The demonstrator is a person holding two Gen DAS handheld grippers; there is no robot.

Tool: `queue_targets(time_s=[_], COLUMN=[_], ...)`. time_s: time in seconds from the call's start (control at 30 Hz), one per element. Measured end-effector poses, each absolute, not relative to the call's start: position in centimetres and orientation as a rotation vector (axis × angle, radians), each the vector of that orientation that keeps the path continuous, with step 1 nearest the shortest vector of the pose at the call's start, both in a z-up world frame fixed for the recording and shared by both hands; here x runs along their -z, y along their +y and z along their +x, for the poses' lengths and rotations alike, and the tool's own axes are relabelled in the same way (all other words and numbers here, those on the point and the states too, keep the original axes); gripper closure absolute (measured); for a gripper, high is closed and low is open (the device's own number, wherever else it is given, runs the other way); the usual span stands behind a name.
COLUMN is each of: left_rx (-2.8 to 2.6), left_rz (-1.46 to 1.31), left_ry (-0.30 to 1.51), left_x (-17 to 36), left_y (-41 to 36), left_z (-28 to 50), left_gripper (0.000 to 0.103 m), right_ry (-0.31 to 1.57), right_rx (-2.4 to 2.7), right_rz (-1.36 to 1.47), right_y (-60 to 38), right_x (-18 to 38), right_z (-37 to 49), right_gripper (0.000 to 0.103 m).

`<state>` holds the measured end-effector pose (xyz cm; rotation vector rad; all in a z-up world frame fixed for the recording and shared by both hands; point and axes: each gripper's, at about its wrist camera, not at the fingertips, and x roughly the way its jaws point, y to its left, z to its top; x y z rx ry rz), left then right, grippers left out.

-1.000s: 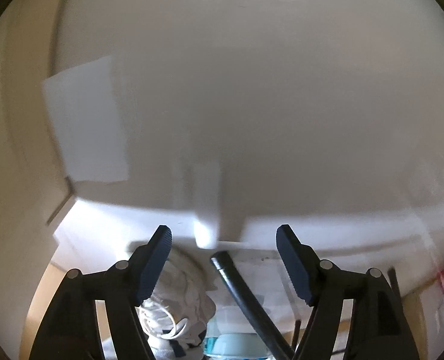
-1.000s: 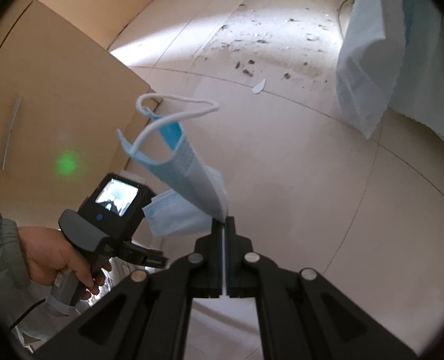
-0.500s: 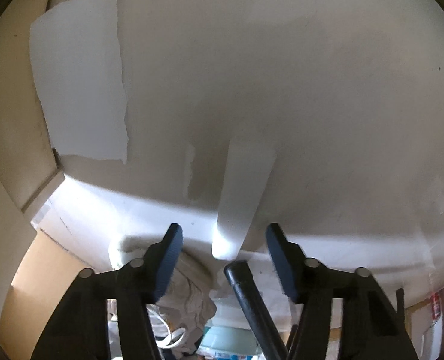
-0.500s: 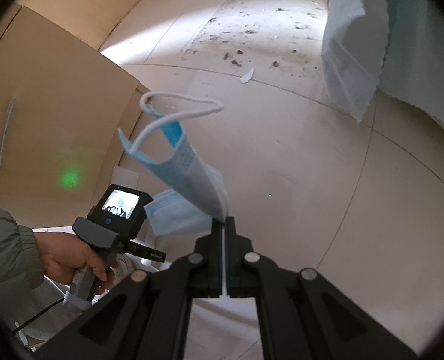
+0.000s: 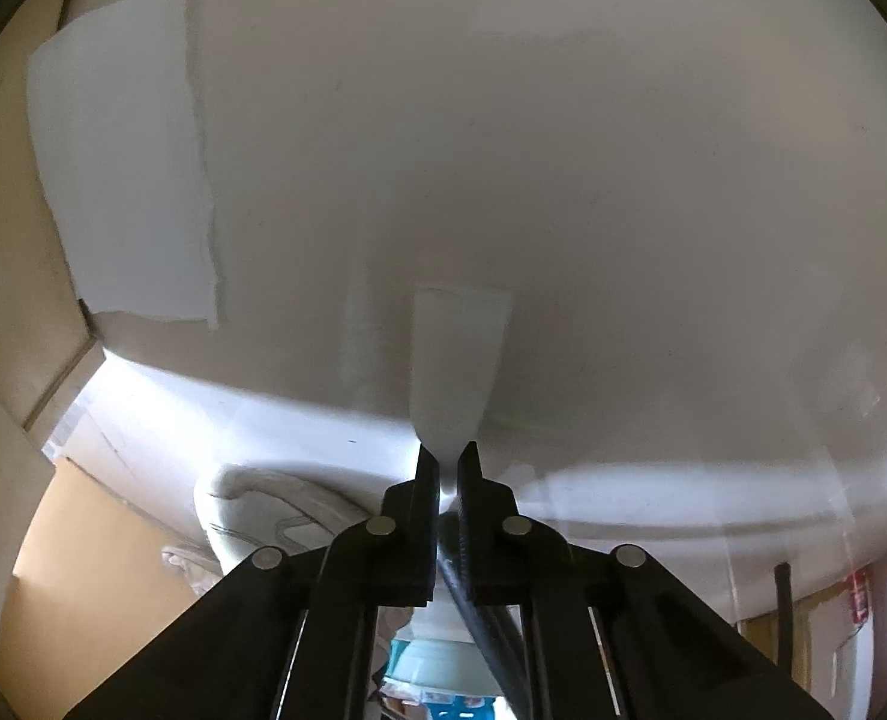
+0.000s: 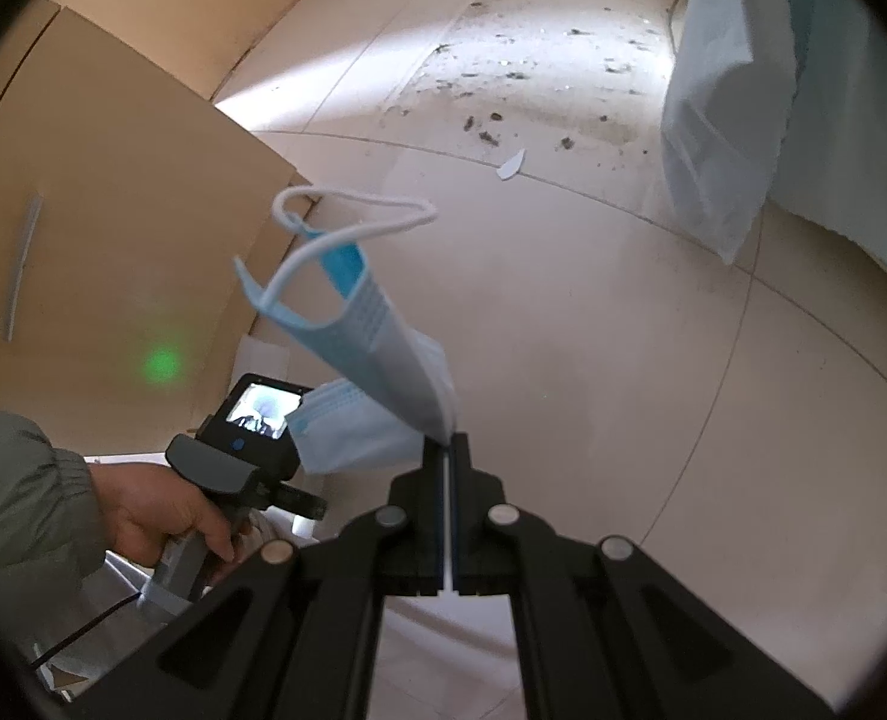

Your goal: Organize soft objects

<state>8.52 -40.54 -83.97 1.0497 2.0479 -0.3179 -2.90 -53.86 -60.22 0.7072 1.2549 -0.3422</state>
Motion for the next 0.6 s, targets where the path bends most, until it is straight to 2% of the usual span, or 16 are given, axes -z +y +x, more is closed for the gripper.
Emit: queue_targets(time_s=[0.4, 0.6], left_rx=[0.483, 0.524], left_rz=[0.925, 0.842], left_ry=[1.945, 1.870], left_x=[75.7, 69.3], left_y=[-46.0, -48.6], left_z=[9.7, 9.8], left_gripper=[0.097, 0.097], right_ry=[1.199, 1.141], right_rx=[0.366, 0.367], right_rz=[0.683, 0.649], right_y=[-54.9, -55.2], right_x=[57.1, 53.5], right_z=[-2.2, -1.5], right_gripper=[0.101, 0.101])
